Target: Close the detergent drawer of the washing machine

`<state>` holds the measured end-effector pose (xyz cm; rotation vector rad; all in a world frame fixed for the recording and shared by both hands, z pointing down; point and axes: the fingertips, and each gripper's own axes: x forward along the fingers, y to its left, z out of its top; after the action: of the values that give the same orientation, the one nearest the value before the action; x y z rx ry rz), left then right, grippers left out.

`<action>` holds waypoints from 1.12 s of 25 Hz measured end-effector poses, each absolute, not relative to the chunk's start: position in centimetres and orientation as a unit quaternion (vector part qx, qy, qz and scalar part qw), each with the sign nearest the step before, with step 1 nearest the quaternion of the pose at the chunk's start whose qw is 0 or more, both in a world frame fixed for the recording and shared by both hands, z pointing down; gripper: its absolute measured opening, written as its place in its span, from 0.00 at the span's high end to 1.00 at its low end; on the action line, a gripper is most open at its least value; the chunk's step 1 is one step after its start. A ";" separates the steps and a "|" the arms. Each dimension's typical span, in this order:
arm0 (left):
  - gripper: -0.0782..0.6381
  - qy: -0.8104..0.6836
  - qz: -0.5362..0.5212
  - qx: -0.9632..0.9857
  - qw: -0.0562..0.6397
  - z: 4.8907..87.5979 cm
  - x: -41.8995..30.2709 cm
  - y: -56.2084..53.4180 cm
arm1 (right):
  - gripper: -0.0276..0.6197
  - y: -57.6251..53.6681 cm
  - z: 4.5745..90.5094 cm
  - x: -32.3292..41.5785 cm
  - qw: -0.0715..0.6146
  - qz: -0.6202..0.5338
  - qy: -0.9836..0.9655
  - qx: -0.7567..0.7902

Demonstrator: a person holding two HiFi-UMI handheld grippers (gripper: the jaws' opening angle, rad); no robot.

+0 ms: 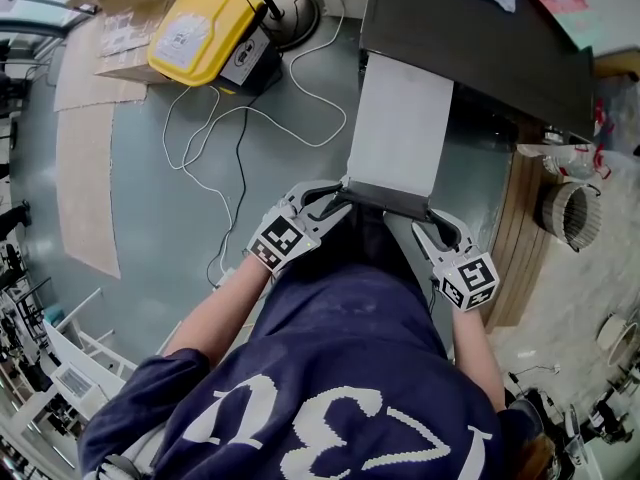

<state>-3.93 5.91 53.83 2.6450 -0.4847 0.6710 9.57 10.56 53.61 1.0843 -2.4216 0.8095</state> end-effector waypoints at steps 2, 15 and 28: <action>0.68 -0.170 0.237 0.939 0.183 53.5 -3.9 5.9 | 0.72 10.5 53.2 9.7 0.172 0.285 -0.861 0.385; 0.68 -0.169 0.246 0.939 0.173 52.5 -3.4 5.2 | 0.73 9.8 52.0 10.1 0.169 0.274 -0.864 0.387; 0.68 -0.188 0.239 0.938 0.166 51.8 -2.4 2.2 | 0.73 6.8 51.4 11.1 0.166 0.262 -0.863 0.399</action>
<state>-2.40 2.20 51.78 2.6717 -0.5357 0.6805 11.11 6.75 51.43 1.1350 -2.4562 0.7472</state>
